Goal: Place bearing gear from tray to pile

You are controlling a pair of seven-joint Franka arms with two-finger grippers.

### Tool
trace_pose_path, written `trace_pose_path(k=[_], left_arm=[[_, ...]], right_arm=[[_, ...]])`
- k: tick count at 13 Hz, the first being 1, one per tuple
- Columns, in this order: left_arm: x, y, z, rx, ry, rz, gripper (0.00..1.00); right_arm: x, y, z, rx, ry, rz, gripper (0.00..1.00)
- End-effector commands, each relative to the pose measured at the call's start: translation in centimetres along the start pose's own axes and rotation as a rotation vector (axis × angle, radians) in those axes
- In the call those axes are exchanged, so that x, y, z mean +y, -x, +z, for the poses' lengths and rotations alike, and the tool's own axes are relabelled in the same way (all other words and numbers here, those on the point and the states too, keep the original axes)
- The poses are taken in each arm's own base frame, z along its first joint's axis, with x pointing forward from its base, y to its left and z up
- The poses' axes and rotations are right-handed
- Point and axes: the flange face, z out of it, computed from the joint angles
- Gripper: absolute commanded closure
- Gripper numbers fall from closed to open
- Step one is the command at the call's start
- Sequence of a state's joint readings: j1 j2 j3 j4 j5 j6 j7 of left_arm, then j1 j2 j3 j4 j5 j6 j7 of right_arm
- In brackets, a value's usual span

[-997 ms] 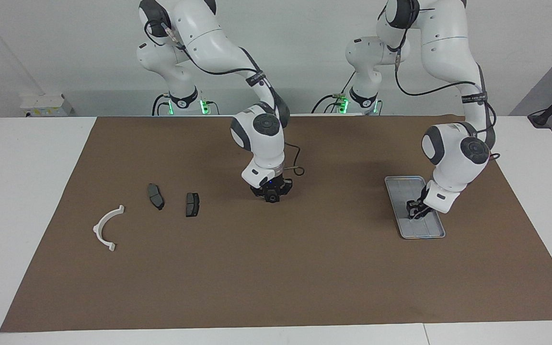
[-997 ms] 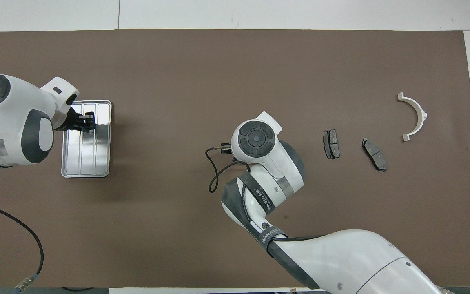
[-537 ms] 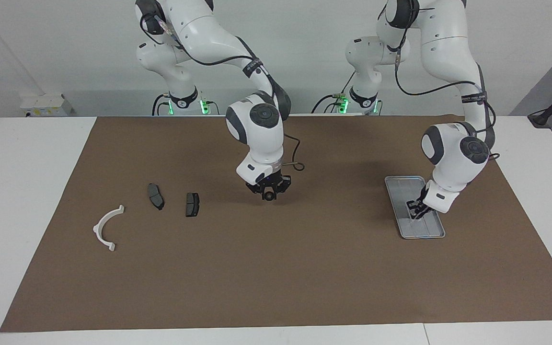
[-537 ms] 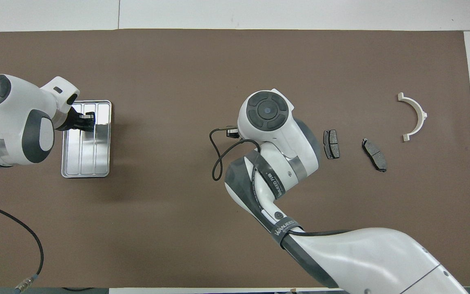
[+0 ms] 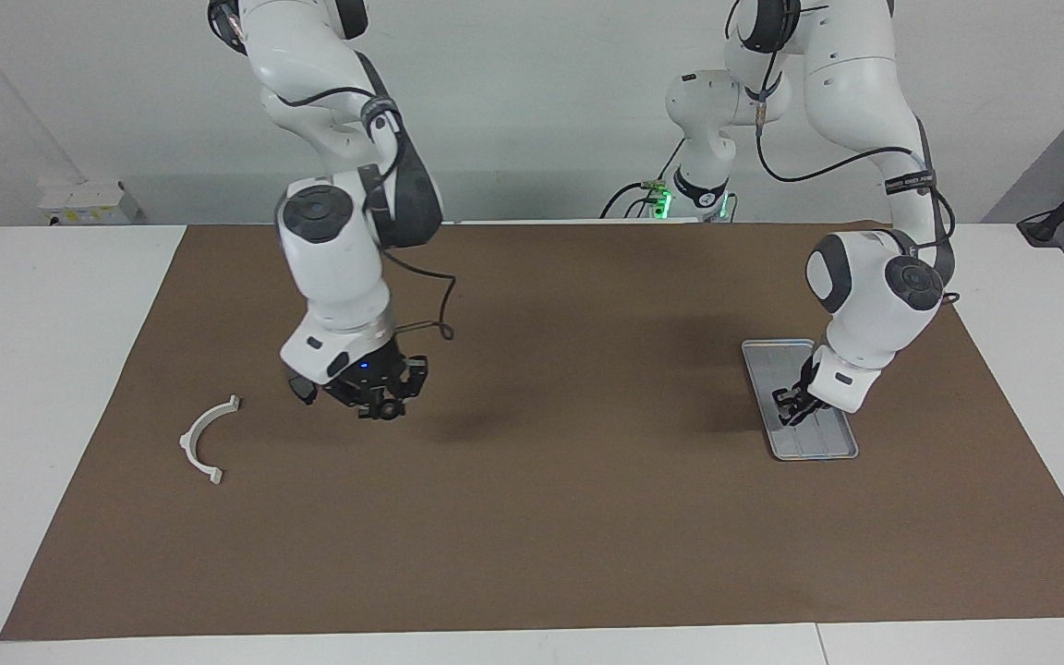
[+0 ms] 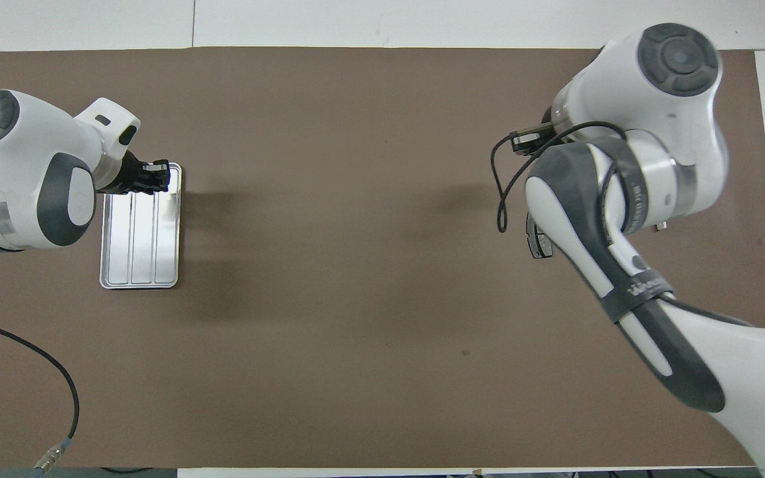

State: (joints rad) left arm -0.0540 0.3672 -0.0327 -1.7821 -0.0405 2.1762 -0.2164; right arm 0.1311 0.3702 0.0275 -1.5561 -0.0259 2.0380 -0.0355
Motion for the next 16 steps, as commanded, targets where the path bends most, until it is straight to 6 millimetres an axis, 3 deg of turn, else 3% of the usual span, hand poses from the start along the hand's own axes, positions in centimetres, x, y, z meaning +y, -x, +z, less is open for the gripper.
trace_pose_path(k=[1,4,5,10,12,14,16], left_arm=[[4.8,0.5,-3.2,-0.025,0.010,-0.080,1.00],[13.4,3.2,-4.9,-0.050,0.009,-0.151,1.00],[16.9,4.9,-4.7,-0.052,0.008,-0.167,1.00],[28.1,10.7,-4.8,-0.042,0.019,-0.277,1.00],[32.8,12.7,-2.5,-0.051,0.013,-0.317,1.00],[35.7,13.8,-0.4,-0.035,0.038,-0.355,1.00],[36.6,14.9,1.4,-0.049,0.026,-0.365,1.00]], right_arm=[[7.1,0.8,0.9,-0.024,-0.008,-0.093,1.00],[10.9,3.6,3.3,-0.066,-0.014,-0.118,1.00],[11.2,4.2,4.0,-0.066,-0.014,-0.129,1.00],[13.2,7.4,7.9,-0.064,-0.012,-0.156,1.00],[13.6,7.9,8.9,-0.063,-0.011,-0.153,0.99],[13.7,8.0,9.8,-0.038,-0.003,-0.153,0.99],[13.7,8.0,10.6,-0.038,-0.004,-0.153,0.99]])
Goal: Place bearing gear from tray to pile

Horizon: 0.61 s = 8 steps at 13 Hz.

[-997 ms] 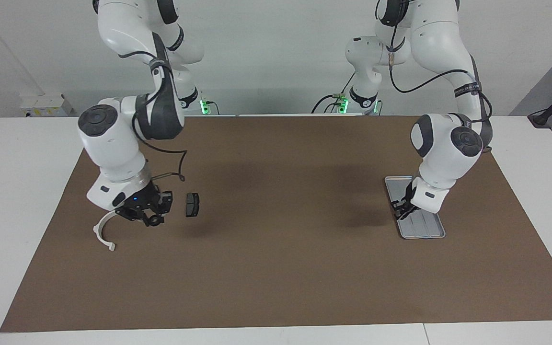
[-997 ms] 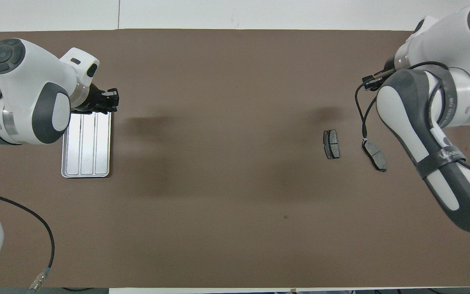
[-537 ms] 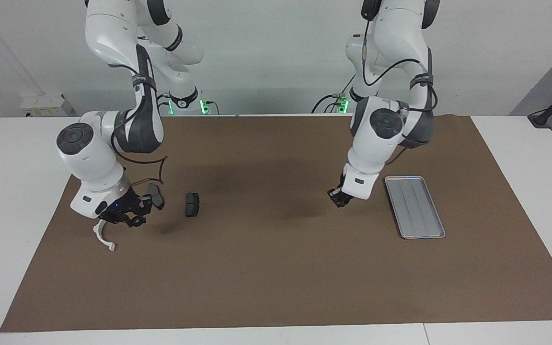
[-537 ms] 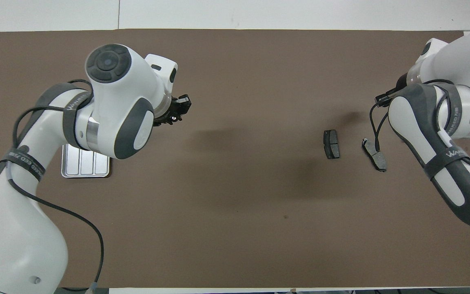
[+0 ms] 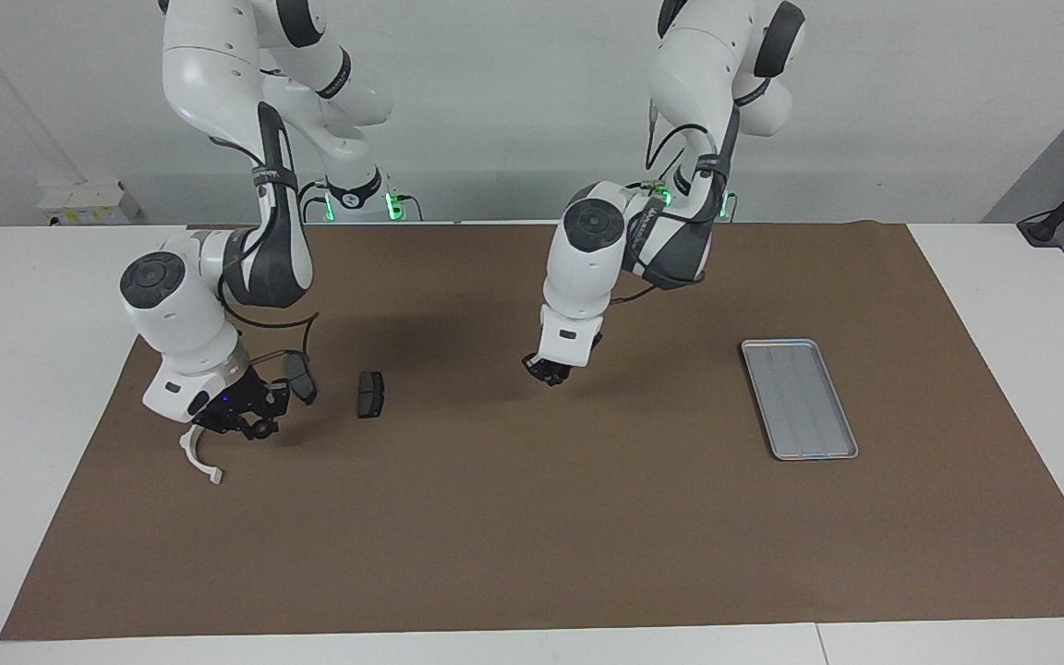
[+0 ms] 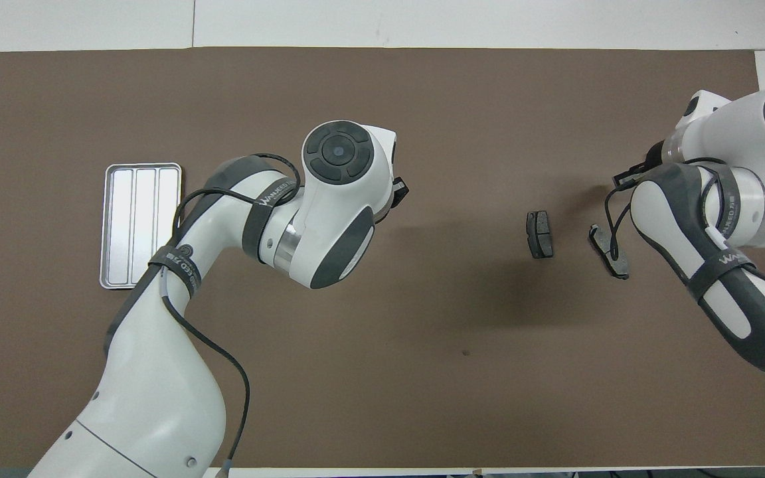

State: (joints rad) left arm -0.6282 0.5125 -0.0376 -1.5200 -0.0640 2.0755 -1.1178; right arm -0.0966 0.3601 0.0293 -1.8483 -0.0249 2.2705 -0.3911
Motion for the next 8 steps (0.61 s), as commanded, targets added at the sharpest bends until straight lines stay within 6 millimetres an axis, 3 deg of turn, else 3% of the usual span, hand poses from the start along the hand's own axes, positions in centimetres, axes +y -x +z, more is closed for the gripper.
trace_pose_path(k=[1,4,6,8], left_arm=[[1.0,0.5,2.8,-0.007,-0.018,-0.043,1.00],[-0.1,0.7,5.3,-0.011,-0.043,-0.069,1.00],[-0.7,2.1,7.4,-0.011,-0.056,-0.070,1.00],[-1.1,2.5,8.2,-0.010,-0.058,-0.071,1.00]], right_arm=[[-0.1,0.7,0.8,0.015,-0.006,-0.018,0.99],[0.6,0.7,2.7,0.023,-0.004,-0.022,0.99],[0.7,0.8,3.6,0.015,-0.008,-0.020,0.99],[0.6,0.8,4.0,0.011,-0.011,-0.020,0.99]])
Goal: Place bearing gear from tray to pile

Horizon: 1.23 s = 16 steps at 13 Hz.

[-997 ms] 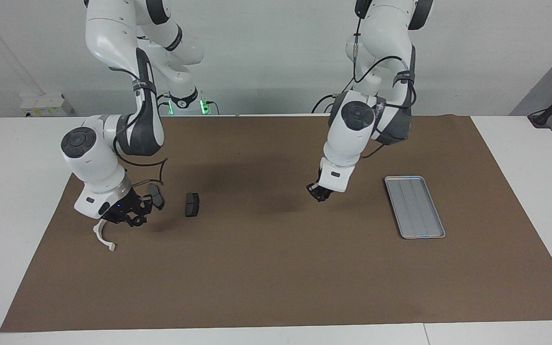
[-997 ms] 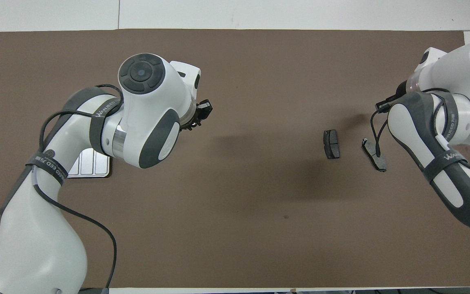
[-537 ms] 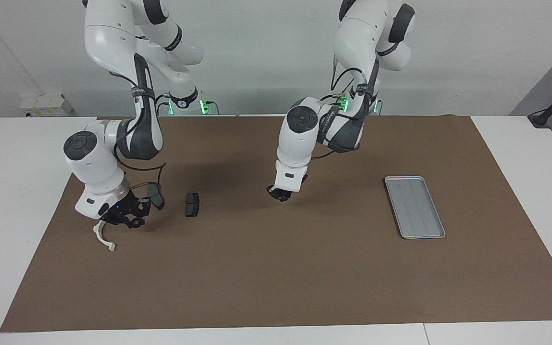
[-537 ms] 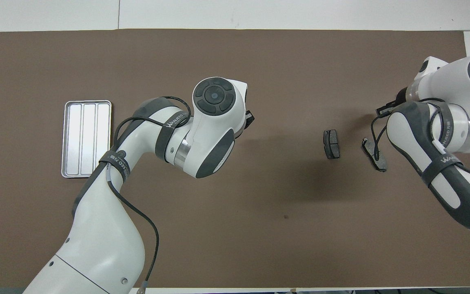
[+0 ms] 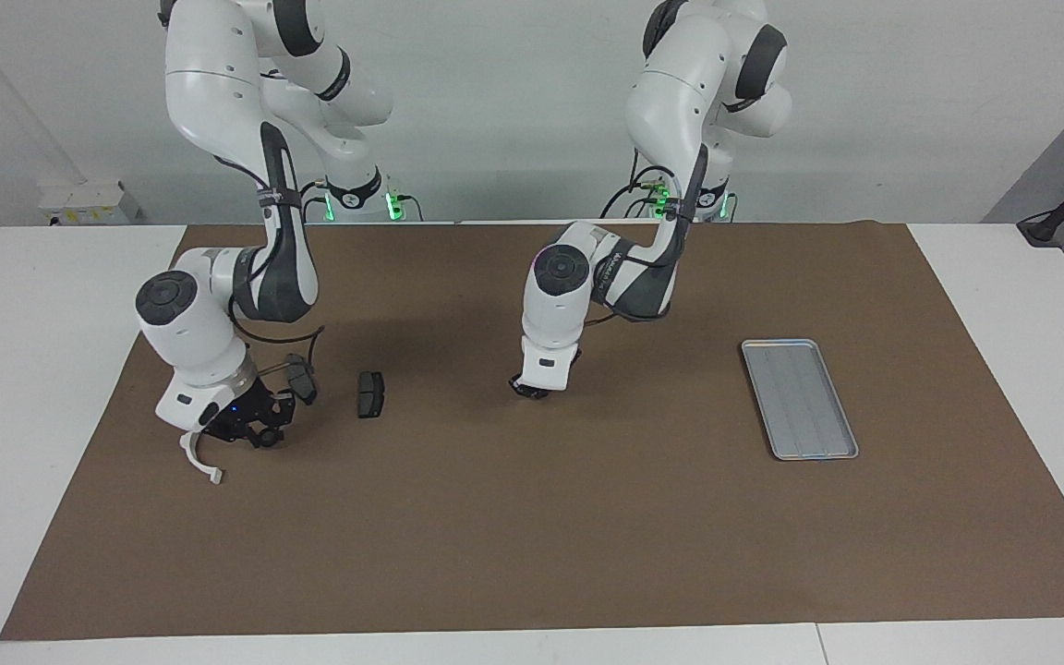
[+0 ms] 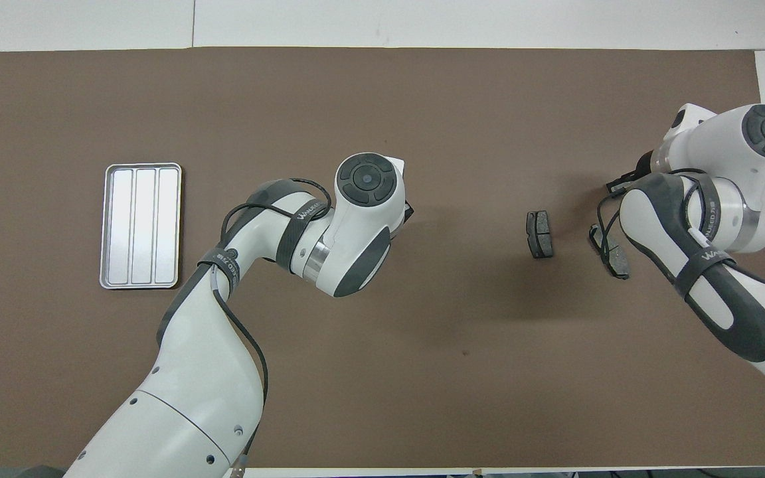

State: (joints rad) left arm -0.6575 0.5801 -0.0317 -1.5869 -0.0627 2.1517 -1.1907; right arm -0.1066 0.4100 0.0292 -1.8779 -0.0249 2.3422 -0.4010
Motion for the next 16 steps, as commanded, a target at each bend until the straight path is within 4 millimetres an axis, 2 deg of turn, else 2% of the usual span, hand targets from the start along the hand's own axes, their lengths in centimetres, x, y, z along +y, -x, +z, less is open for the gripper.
trace_pose_path(k=[1,2,3,4,5,6,7,9,11,13,16], left_arm=[[-0.6,0.9,1.1,0.012,0.008,-0.020,1.00],[-0.6,0.9,1.2,0.012,0.008,-0.025,1.00],[-0.6,0.9,1.1,0.013,0.011,-0.026,1.00],[-0.6,0.9,1.2,0.012,0.009,-0.026,0.87],[-0.7,0.8,1.1,0.013,0.009,-0.027,0.61],[-0.7,0.8,1.0,0.012,0.003,-0.028,0.17],[-0.7,0.5,0.6,0.007,-0.006,-0.033,0.00],[-1.2,-0.4,-0.4,0.003,-0.034,-0.046,0.00],[-2.1,-1.5,-3.8,0.008,-0.015,-0.063,0.00],[-3.1,-3.2,-5.6,0.007,-0.013,-0.089,0.00],[-5.7,-6.6,-10.3,0.018,0.020,-0.135,0.00]], right_arm=[[0.2,0.2,0.2,0.016,-0.007,-0.019,0.99],[0.2,0.2,0.2,0.016,-0.007,-0.016,0.97],[0.2,0.2,0.3,0.015,-0.008,-0.009,0.71],[0.0,0.1,0.3,0.015,-0.008,-0.006,0.30],[0.0,0.1,0.2,0.016,-0.007,-0.006,0.10],[0.0,0.0,0.2,0.016,-0.007,0.002,0.03],[-0.3,-0.1,0.2,0.018,-0.007,0.007,0.01],[-0.6,-0.4,-1.0,0.030,-0.002,0.019,0.01],[-1.6,-1.1,-3.2,0.052,0.006,0.024,0.01],[-2.0,-1.7,-4.7,0.072,0.012,0.037,0.01],[-6.4,-3.9,-7.8,0.052,-0.028,0.138,0.01]])
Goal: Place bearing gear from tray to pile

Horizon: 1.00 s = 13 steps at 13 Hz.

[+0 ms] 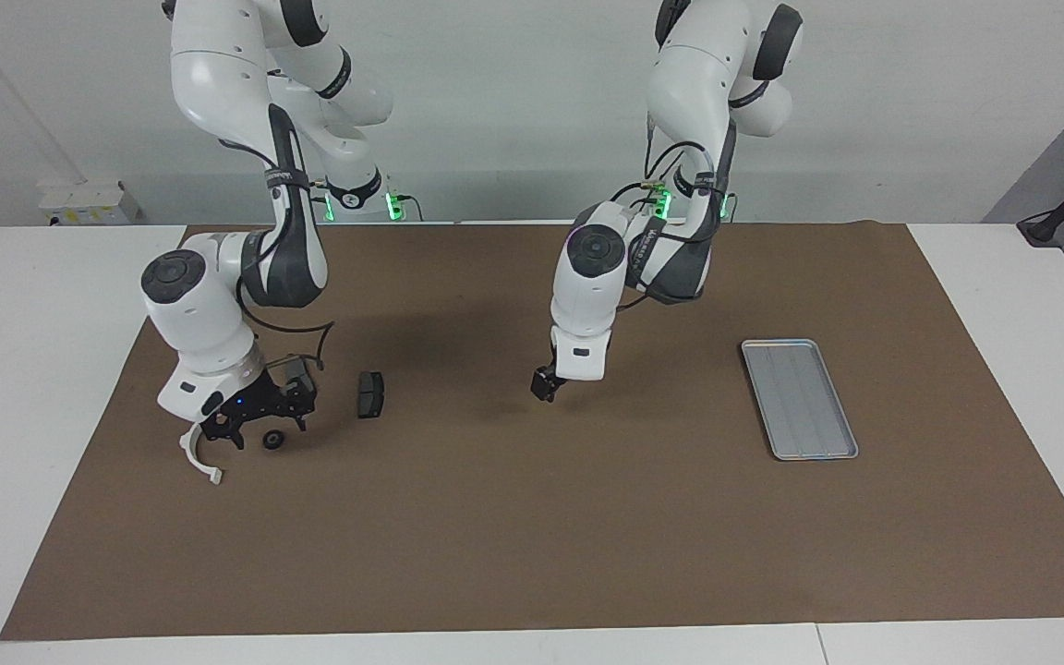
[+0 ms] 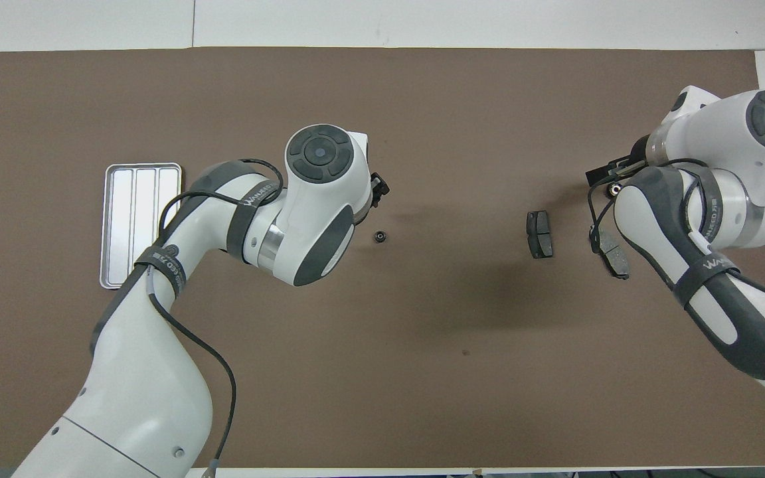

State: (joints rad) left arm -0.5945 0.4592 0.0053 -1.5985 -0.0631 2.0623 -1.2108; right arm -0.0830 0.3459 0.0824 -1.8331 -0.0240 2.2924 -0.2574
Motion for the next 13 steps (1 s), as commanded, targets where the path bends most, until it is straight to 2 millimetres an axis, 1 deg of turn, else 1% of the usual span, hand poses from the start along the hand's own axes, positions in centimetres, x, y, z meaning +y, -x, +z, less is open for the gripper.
trace_pose_path(k=[1,2,3,4,5,7,8,9,10,11,12,13], left_arm=[[-3.4,-3.7,-5.1,-0.005,0.003,-0.005,0.00],[-5.3,-5.9,-6.9,-0.013,-0.009,0.034,0.00],[-7.7,-8.7,-9.0,-0.019,-0.015,0.073,0.00],[-9.7,-10.7,-10.6,-0.021,-0.014,0.119,0.00],[-11.3,-12.3,-12.0,-0.023,-0.012,0.148,0.00],[-15.2,-15.7,-14.4,-0.031,-0.015,0.190,0.00],[-16.9,-17.1,-15.3,-0.040,-0.019,0.234,0.00],[-18.6,-18.0,-16.2,-0.049,-0.023,0.269,0.00],[-20.2,-18.8,-17.1,-0.057,-0.028,0.295,0.00],[-21.8,-19.4,-18.0,-0.064,-0.028,0.316,0.00],[-22.7,-19.3,-19.0,-0.063,-0.037,0.347,0.00],[-23.8,-19.5,-19.5,-0.062,-0.046,0.371,0.00]], right_arm=[[-6.1,-2.4,-3.6,-0.019,-0.022,0.100,0.01],[-9.1,-3.3,-4.7,-0.031,-0.022,0.145,0.01],[-12.1,-3.8,-5.4,-0.044,-0.015,0.178,0.01],[-15.9,-4.2,-6.1,-0.045,0.002,0.203,0.01],[-19.5,-4.3,-6.5,-0.041,0.017,0.230,0.01],[-25.7,-4.0,-7.3,-0.045,0.017,0.252,0.01],[-28.7,-3.8,-7.8,-0.040,0.012,0.258,0.01],[-30.4,-3.7,-7.7,-0.039,0.010,0.269,0.01],[-32.1,-3.5,-7.0,-0.040,0.008,0.273,0.01],[-33.1,-3.5,-6.2,-0.037,0.005,0.276,0.01],[-33.6,-3.6,-5.7,-0.034,-0.001,0.273,0.01],[-34.0,-3.6,-4.9,-0.041,0.001,0.280,0.01]])
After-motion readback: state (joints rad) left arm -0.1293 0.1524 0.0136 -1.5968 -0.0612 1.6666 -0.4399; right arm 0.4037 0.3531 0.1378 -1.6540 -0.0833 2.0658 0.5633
